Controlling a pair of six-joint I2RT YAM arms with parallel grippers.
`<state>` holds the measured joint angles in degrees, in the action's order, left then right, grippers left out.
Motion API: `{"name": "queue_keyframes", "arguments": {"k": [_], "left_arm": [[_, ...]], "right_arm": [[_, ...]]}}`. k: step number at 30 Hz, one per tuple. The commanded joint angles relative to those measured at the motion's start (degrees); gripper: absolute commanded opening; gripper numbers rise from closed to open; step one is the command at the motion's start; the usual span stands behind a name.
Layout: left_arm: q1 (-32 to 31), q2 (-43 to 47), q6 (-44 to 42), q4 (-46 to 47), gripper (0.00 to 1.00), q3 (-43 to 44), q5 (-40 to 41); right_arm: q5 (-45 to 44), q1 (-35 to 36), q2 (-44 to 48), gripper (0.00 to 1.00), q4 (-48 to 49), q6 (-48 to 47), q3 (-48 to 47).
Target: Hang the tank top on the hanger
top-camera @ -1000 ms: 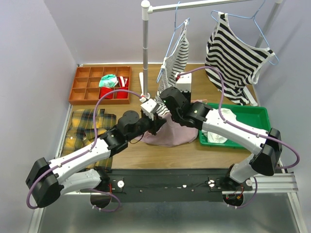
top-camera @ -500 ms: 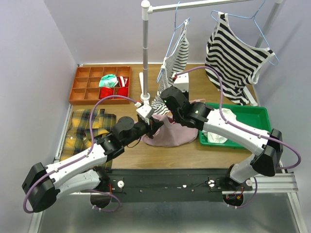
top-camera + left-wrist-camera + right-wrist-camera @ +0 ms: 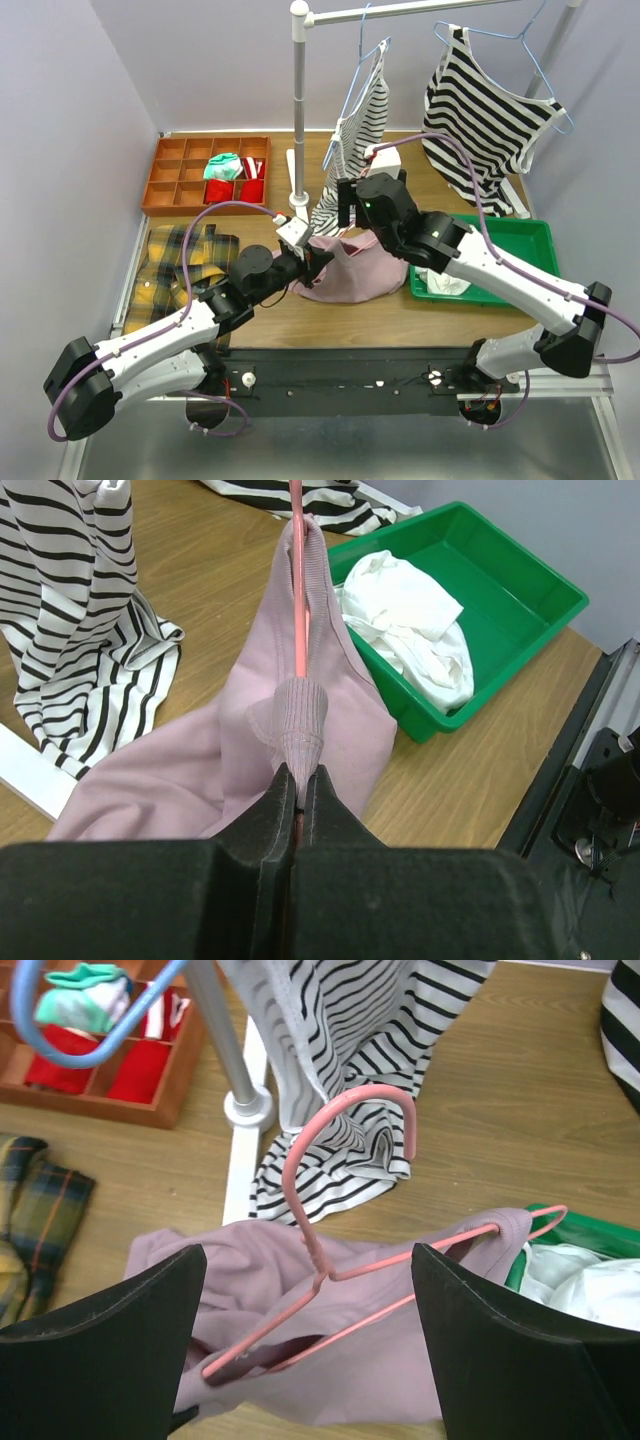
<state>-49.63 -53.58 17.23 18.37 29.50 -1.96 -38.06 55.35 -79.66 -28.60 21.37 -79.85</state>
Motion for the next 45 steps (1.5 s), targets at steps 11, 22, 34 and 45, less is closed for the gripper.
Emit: {"name": "queue_keyframes", "arguments": {"k": [11,22,34,45], "left_arm": [[-0.6,4.9,-1.0,-0.5,0.00,-3.7,1.6],[-1.3,18.0,1.7,-9.2,0.00,-6.9,8.0],[-3.8,23.6,2.2,-16.1,0.00,-5.2,13.4],[-4.2,28.2,2.4,-21.2,0.00,-0.9,15.5]], "right_arm": [[0.4,-0.2,-0.4,0.93,0.4,-0.4,-16.6],[0.4,-10.7,-27.7,0.89,-7.7,-2.2,-50.6],[-0.8,-20.1,-27.7,0.72,-5.2,-3.8,-48.4],[-0.6,-22.8,-26.5,0.14,-4.2,-5.8,-46.1]]}}
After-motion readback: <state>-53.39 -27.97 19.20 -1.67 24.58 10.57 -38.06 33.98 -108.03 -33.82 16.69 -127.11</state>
